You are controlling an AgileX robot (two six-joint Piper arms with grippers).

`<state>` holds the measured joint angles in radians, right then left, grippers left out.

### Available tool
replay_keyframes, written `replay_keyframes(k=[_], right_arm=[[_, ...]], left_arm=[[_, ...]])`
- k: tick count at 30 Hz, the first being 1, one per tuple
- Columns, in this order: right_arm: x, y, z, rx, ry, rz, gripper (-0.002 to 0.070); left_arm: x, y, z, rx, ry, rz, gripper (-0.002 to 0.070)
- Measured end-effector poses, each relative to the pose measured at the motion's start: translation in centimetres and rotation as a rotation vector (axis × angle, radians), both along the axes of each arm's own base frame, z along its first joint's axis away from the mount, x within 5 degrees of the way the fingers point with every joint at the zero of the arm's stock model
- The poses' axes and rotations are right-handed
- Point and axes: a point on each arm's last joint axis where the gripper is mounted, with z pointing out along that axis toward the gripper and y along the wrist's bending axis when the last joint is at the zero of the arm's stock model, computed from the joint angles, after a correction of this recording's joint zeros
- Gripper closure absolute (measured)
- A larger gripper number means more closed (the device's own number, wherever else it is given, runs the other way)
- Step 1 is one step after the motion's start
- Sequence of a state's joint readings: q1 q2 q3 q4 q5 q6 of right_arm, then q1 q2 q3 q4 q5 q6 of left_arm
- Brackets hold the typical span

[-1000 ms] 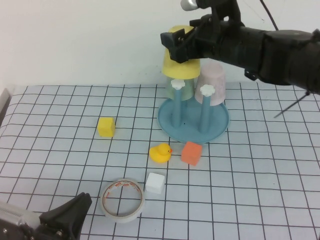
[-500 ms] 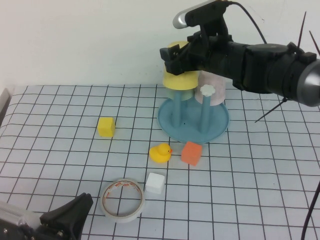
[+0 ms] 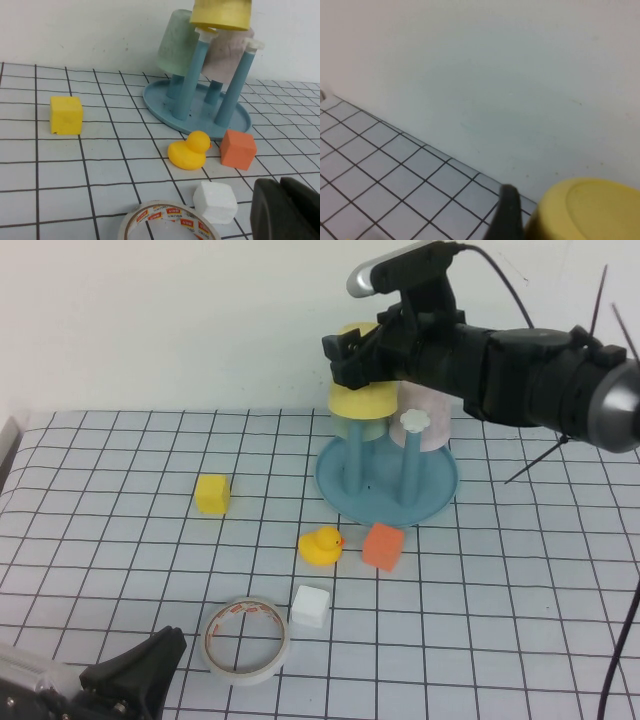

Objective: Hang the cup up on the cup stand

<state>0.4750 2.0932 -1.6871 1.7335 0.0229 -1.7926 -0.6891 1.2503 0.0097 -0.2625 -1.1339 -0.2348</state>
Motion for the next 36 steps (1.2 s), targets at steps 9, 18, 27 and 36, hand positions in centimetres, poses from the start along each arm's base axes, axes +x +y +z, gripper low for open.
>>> replay_keyframes(k=[9, 18, 27, 36], right_arm=[[0.9, 0.4, -1.3, -0.006, 0.009, -0.003, 0.0104], [1.0, 0.4, -1.2, -0.008, 0.007, -0.012, 0.0105], [1.1, 0.2, -1.2, 0.037, 0.040, -0.052, 0.0046], [0.0, -0.4, 2.4, 0.116, 0.008, -0.066, 0.0087]], left_arm=[[0.0, 0.0, 0.0, -0.001, 0.002, 0.000, 0.0676], [0.0, 0.0, 0.0, 0.018, -0.007, -0.002, 0.0676], [0.0, 0.0, 0.0, 0.020, -0.008, -0.002, 0.0676], [0.0, 0.1, 0.0, 0.046, -0.021, 0.008, 0.0676]])
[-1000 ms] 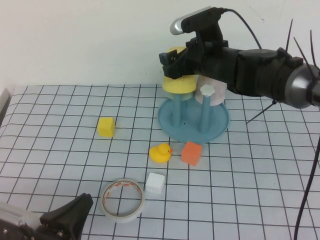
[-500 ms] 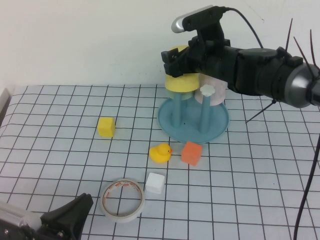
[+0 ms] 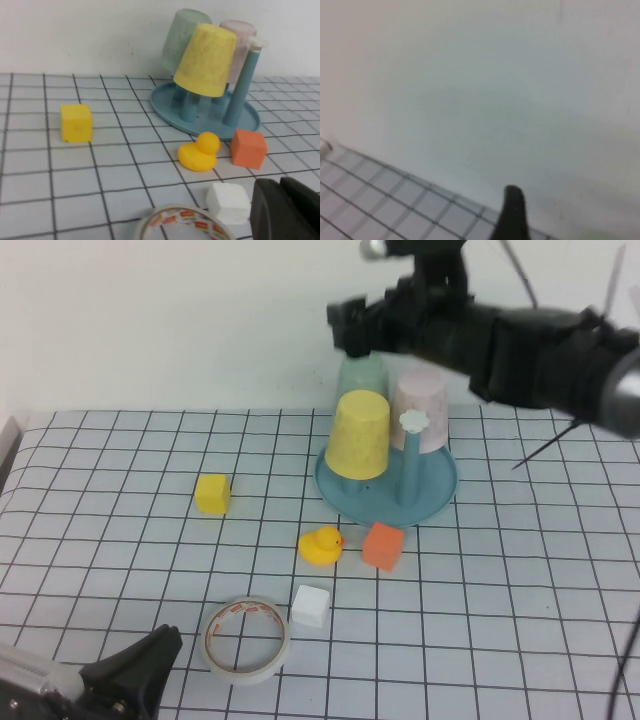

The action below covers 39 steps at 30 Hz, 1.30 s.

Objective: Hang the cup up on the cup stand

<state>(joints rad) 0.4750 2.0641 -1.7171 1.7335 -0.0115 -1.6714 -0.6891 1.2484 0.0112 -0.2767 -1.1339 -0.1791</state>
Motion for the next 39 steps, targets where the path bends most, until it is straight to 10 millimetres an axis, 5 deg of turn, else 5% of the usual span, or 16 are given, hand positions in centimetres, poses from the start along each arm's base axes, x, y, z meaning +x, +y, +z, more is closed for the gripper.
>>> replay_keyframes(k=[3, 7, 10, 15, 25, 39], right_arm=[[-1.7, -0.9, 3.0, 0.053, -0.024, -0.008, 0.0225], [-5.2, -2.7, 6.4, 0.093, -0.045, -0.013, 0.0520], [-8.5, -4.4, 7.6, 0.098, -0.044, -0.012, 0.0633], [-14.7, -7.4, 8.8, 0.103, -0.058, 0.008, 0.0671], [-26.1, -11.6, 7.6, 0.140, -0.107, 0.171, 0.0677], [-36.7, -17.3, 6.3, 0.232, -0.339, 0.156, 0.0678]], left_arm=[[0.0, 0.1, 0.2, 0.054, -0.041, 0.001, 0.0676], [-0.3, 0.3, 1.1, 0.098, -0.120, -0.002, 0.0676], [-0.6, 0.6, 2.0, 0.069, -0.175, 0.012, 0.0676], [-1.2, 1.8, 3.5, -0.025, -0.247, 0.077, 0.0676], [-1.3, 3.1, 4.2, -0.102, -0.261, 0.182, 0.0676], [-1.4, 2.8, 4.3, -0.088, -0.274, 0.157, 0.0676]])
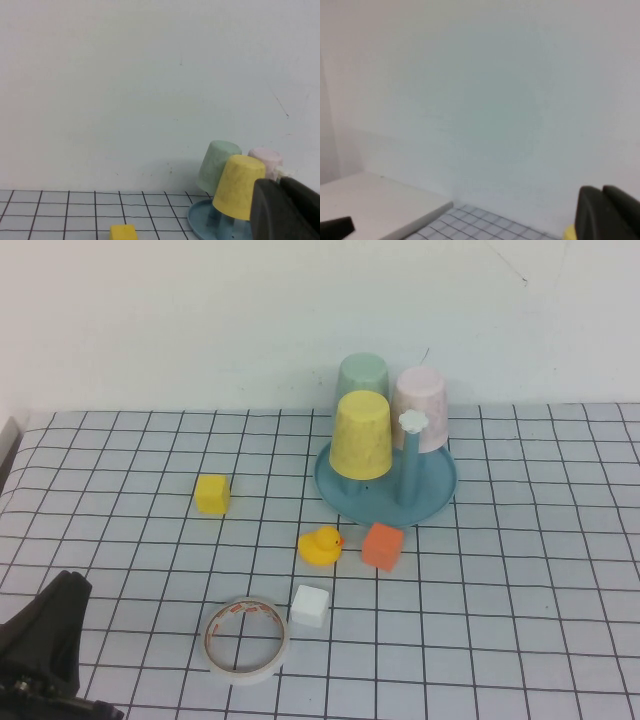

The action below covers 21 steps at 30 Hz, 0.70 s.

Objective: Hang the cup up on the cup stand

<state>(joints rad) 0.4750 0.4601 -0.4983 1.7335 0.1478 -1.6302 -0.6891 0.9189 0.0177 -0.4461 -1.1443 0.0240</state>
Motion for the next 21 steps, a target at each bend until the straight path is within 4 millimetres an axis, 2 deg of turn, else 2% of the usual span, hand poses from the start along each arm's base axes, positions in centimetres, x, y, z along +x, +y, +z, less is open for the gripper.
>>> replay_keyframes(k=[14, 18, 21], right_arm=[[0.6, -0.9, -4.4, -0.038, 0.117, -0.121, 0.0678], [0.9, -1.3, -6.5, -0.088, 0.164, -0.180, 0.0678], [1.0, -1.5, -7.1, -0.132, 0.159, -0.204, 0.0678]], left_arm=[[0.0, 0.0, 0.0, 0.000, 0.000, 0.000, 0.0676], [0.0, 0.0, 0.0, 0.000, 0.000, 0.000, 0.0676], [0.0, 0.0, 0.0, 0.000, 0.000, 0.000, 0.0676]])
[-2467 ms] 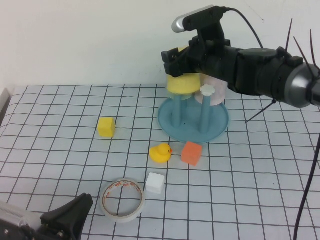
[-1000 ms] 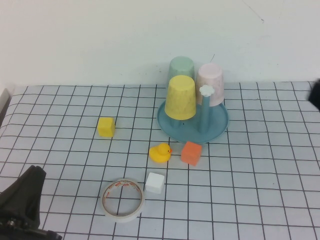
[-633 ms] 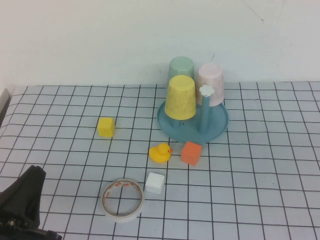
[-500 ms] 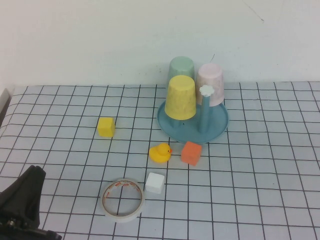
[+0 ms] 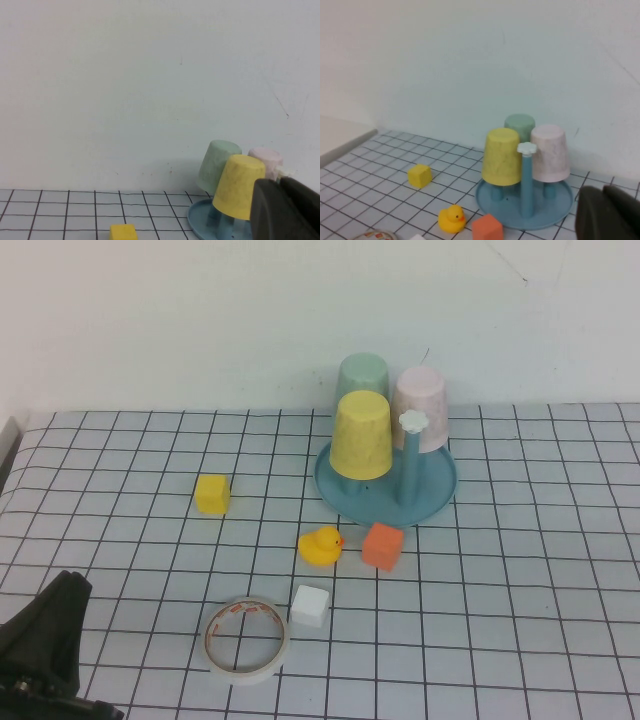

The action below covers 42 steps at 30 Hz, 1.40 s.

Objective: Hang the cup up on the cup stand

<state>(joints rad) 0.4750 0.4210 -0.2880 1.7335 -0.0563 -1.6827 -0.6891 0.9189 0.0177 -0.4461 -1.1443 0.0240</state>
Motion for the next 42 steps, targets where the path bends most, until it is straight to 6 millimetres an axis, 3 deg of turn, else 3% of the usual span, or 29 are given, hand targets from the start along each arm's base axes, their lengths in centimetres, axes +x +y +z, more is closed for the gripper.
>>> replay_keyframes(k=[13, 20, 23, 27, 32, 38, 42], right_arm=[[-0.1, -0.3, -0.6, -0.066, -0.023, -0.019, 0.0678], [-0.9, -2.1, -2.5, -0.100, -0.068, -0.174, 0.0678], [-1.9, -2.7, -3.7, -0.031, 0.022, -0.227, 0.0678], [-3.6, -4.4, -6.0, -0.081, 0.213, -0.469, 0.0678], [-4.3, -5.4, -6.6, -0.117, 0.165, -0.633, 0.0678], [-3.4, -5.5, -9.0, -0.064, 0.048, -0.625, 0.0678], [-3.3, -5.1, -8.9, -0.044, 0.032, -0.552, 0.0678]], left_arm=[[0.0, 0.0, 0.0, 0.000, 0.000, 0.000, 0.0676], [0.0, 0.0, 0.0, 0.000, 0.000, 0.000, 0.0676], [0.0, 0.0, 0.0, -0.002, 0.001, 0.000, 0.0676], [0.0, 0.0, 0.0, -0.002, 0.001, 0.000, 0.0676], [0.0, 0.0, 0.0, -0.002, 0.001, 0.000, 0.0676], [0.0, 0.0, -0.1, 0.002, 0.010, -0.003, 0.0676], [0.0, -0.1, -0.2, 0.005, 0.019, -0.006, 0.0676]])
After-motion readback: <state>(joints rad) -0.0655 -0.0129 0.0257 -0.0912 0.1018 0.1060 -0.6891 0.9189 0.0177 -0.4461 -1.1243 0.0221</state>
